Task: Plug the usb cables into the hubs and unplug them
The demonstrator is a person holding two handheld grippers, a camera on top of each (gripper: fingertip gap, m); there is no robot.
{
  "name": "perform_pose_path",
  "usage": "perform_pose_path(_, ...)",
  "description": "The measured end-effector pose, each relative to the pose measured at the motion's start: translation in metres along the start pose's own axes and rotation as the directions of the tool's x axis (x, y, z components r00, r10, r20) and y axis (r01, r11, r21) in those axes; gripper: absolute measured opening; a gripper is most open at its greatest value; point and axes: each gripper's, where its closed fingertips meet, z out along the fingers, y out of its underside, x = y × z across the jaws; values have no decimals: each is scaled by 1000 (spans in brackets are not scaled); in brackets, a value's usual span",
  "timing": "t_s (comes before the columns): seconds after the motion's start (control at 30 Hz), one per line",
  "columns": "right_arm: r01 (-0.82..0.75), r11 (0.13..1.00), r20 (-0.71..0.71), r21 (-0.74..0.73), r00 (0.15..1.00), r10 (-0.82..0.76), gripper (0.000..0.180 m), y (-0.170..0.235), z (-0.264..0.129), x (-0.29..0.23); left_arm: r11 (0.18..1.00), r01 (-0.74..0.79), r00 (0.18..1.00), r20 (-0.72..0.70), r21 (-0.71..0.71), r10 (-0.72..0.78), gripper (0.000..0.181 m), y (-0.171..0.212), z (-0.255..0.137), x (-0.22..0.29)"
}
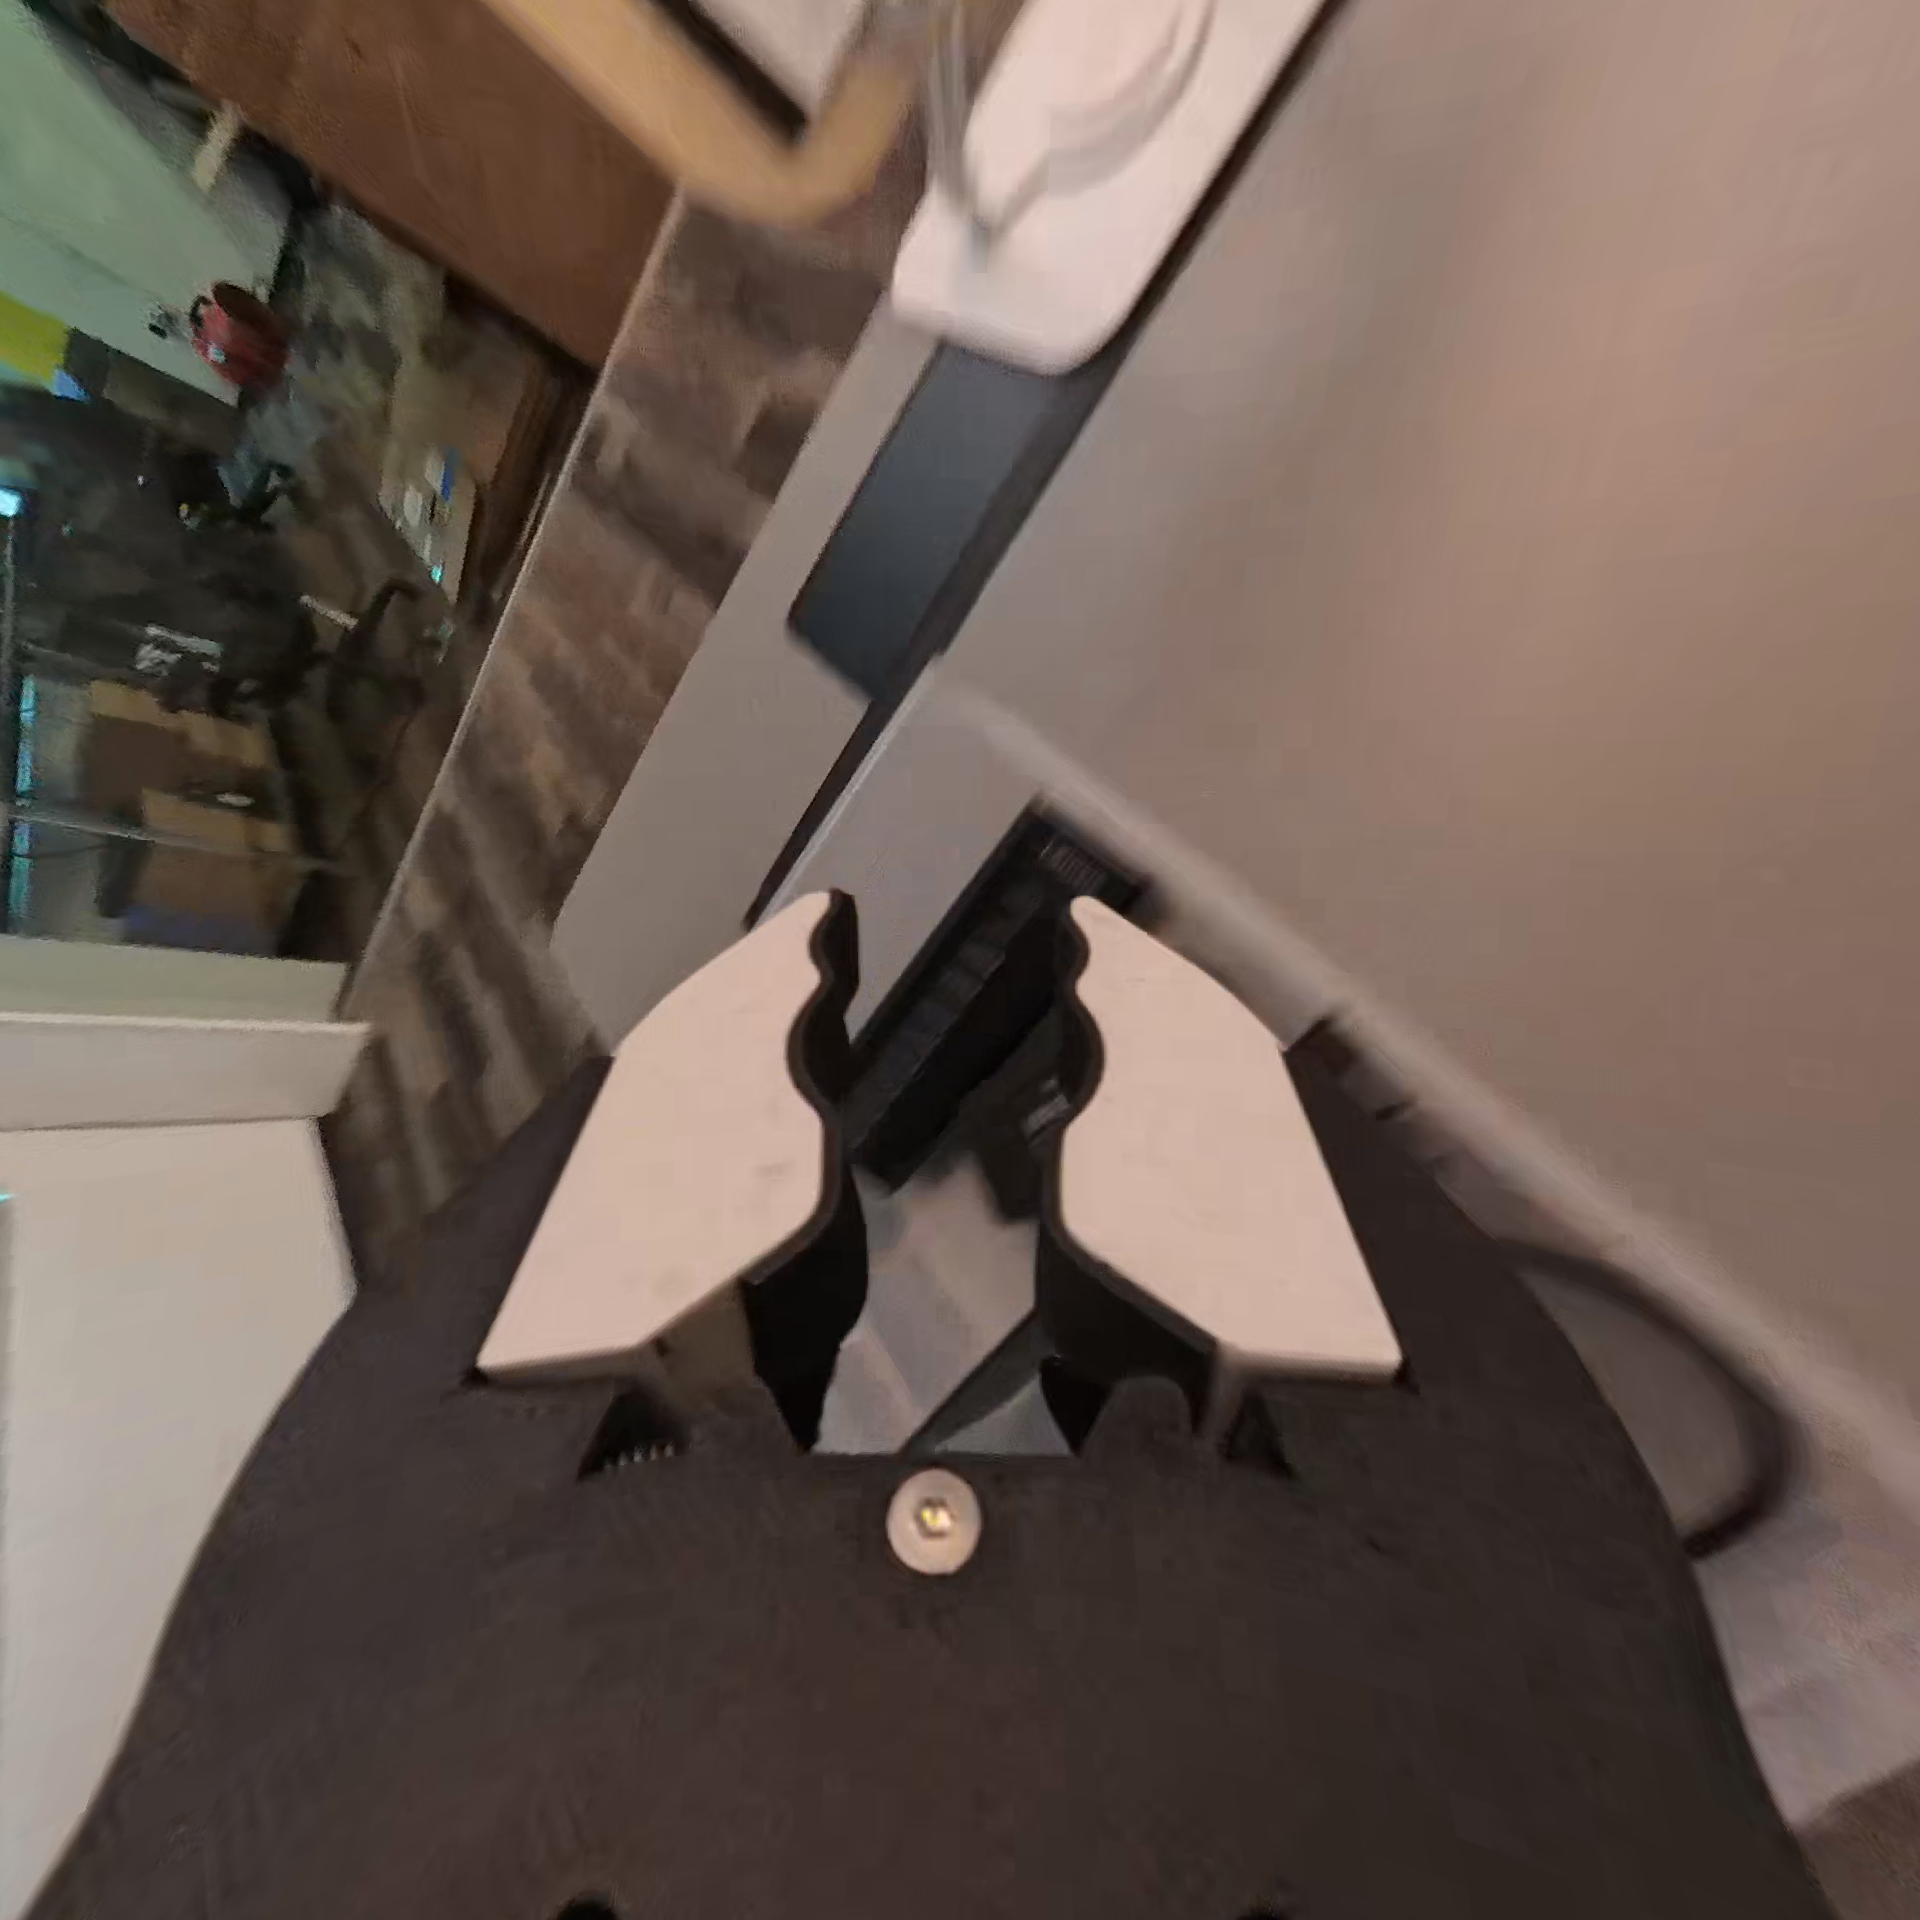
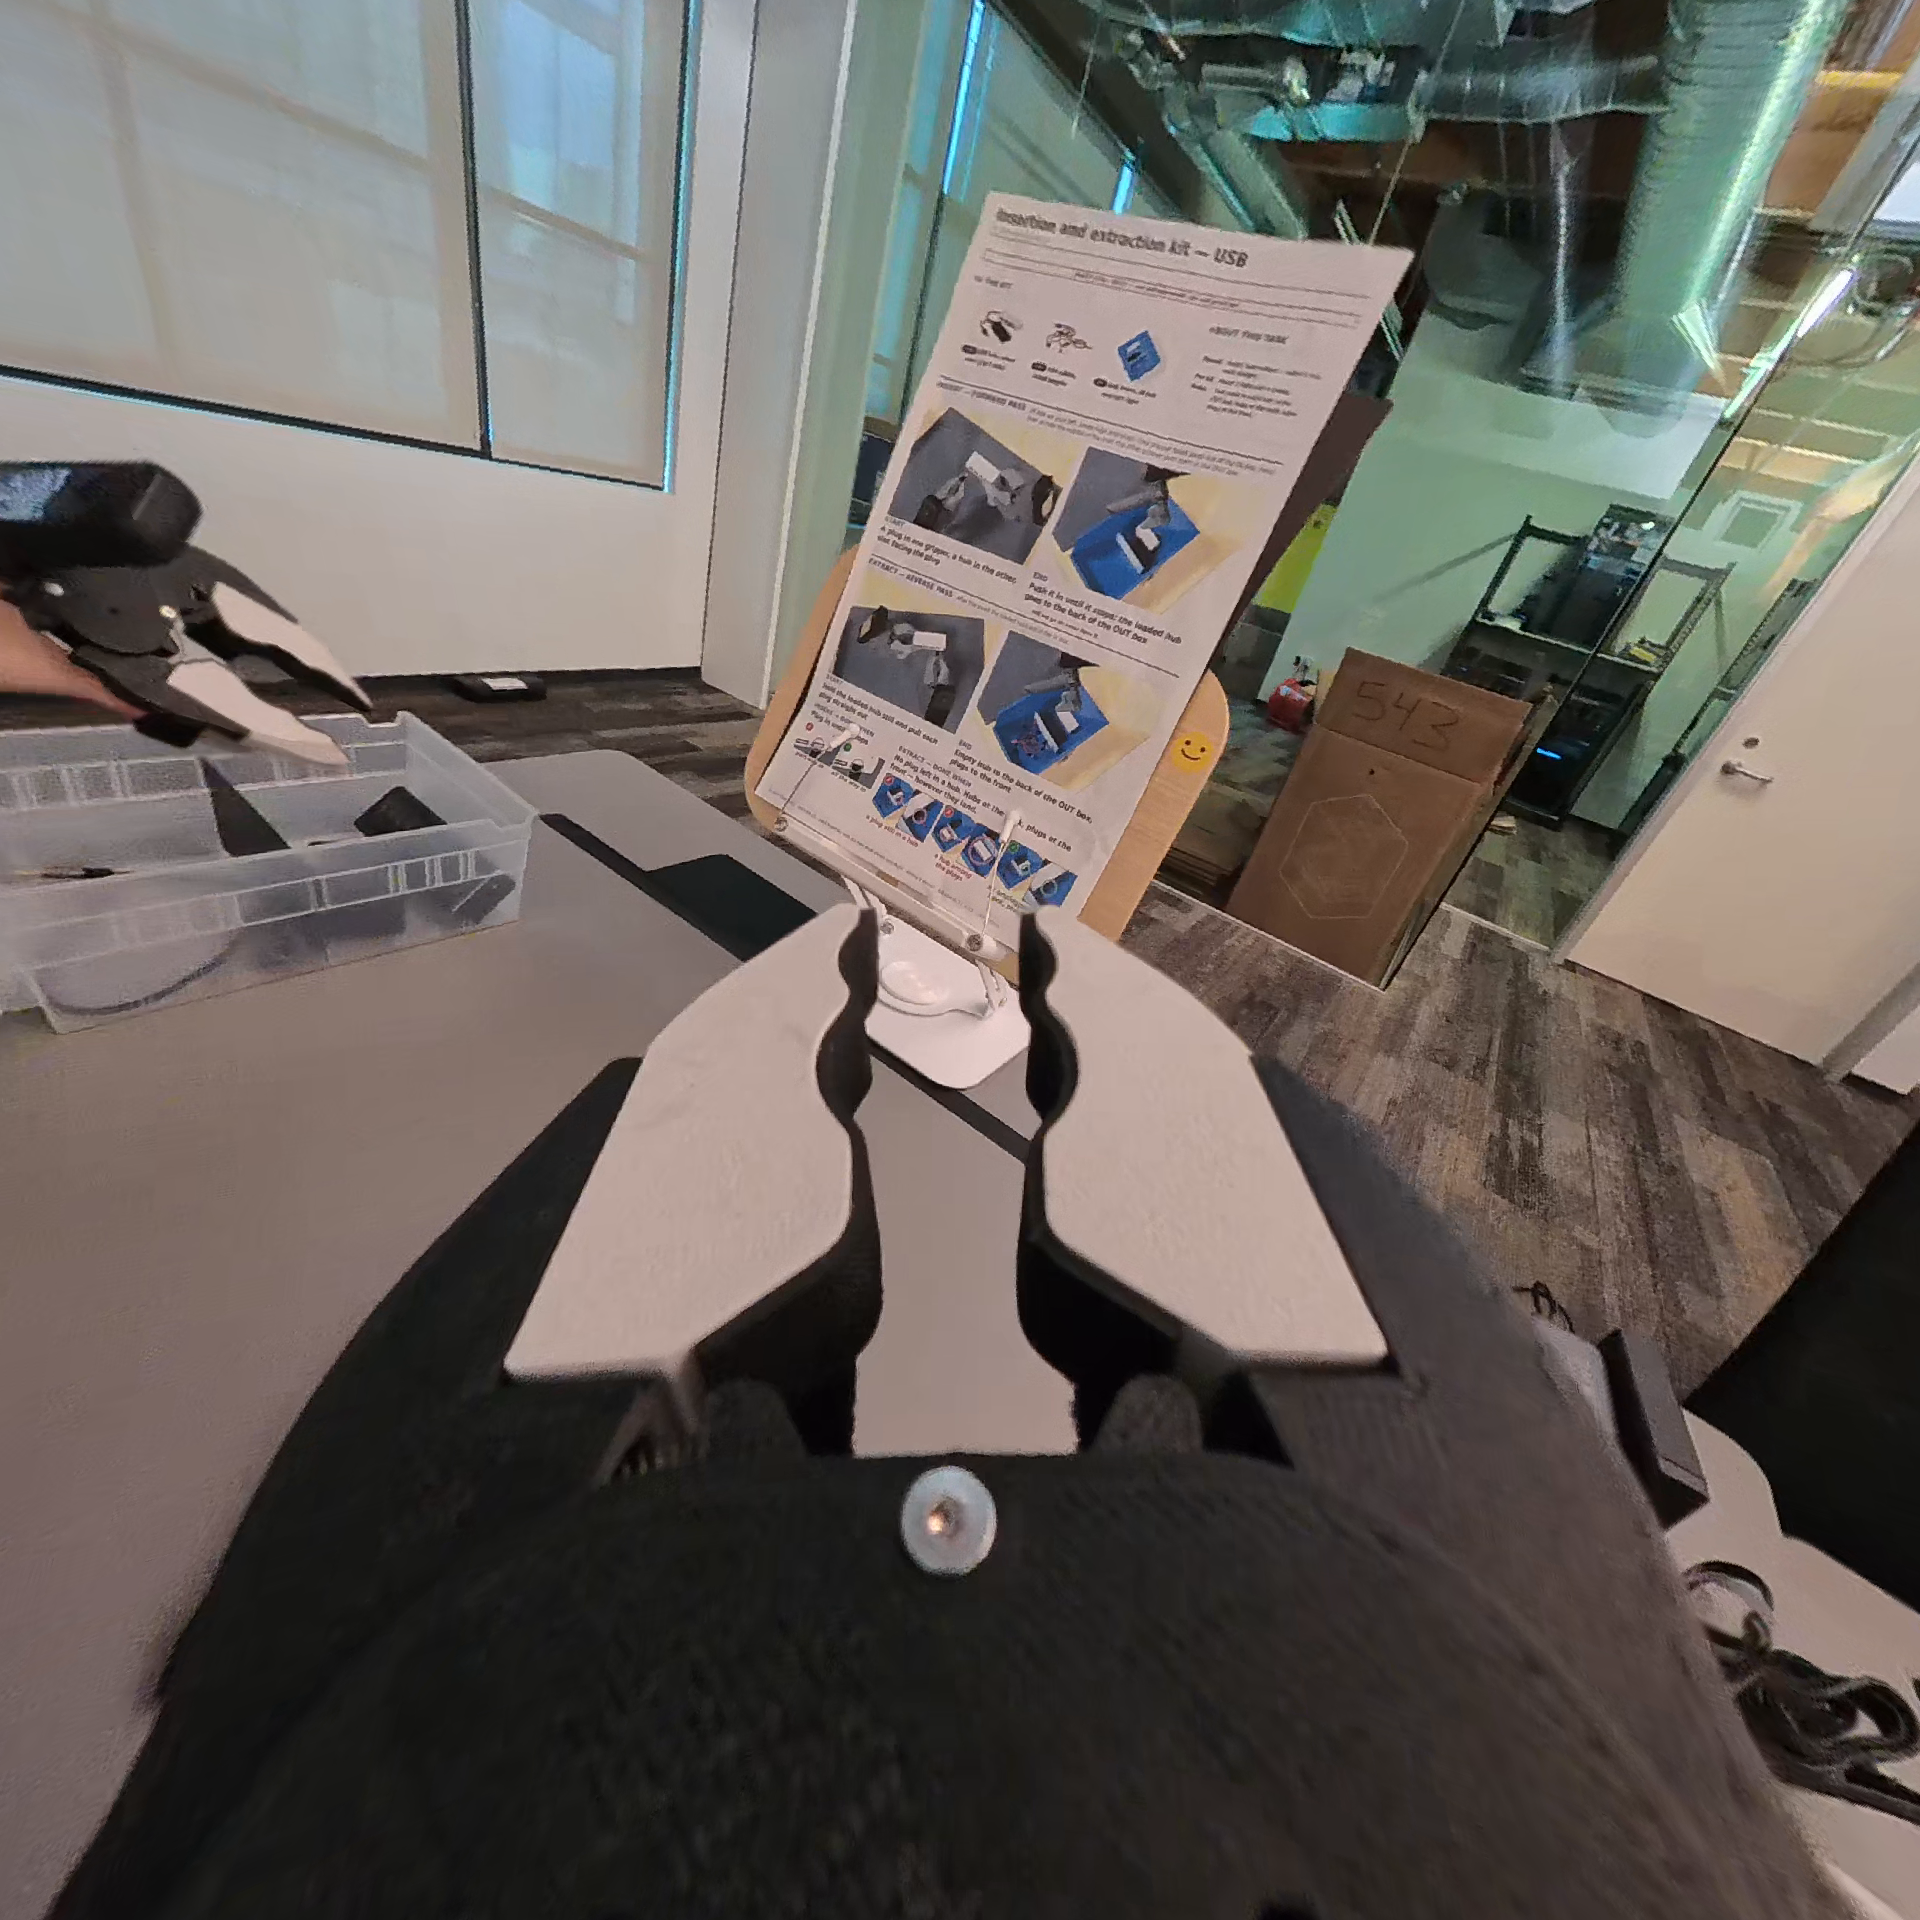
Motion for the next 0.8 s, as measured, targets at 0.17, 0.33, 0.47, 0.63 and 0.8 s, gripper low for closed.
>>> perform_pose_path(0.17, 29, 994, -52, -101, 998, -34, 26, 21, 14, 6, 962, -142, 986, -123, -235, 116, 38, 80, 42, -23)
perform_pose_path(0.33, 62, 981, -84, -183, 993, -78, 25, 38, 29, 10, 851, -397, 915, -220, -344, 338, 46, 131, 73, -31)
perform_pose_path(0.47, 100, 973, -99, -207, 988, -123, 25, 44, 40, 8, 763, -522, 853, -229, -381, 469, 66, 149, 93, -45)
perform_pose_path(0.63, 152, 952, -94, -267, 979, -183, 25, 55, 54, 2, 702, -635, 771, -313, -322, 554, 55, 153, 109, -29)
perform_pose_path(0.8, 213, 922, -78, -322, 965, -250, 26, 66, 64, -3, 673, -670, 742, -319, -312, 590, 55, 155, 119, -24)
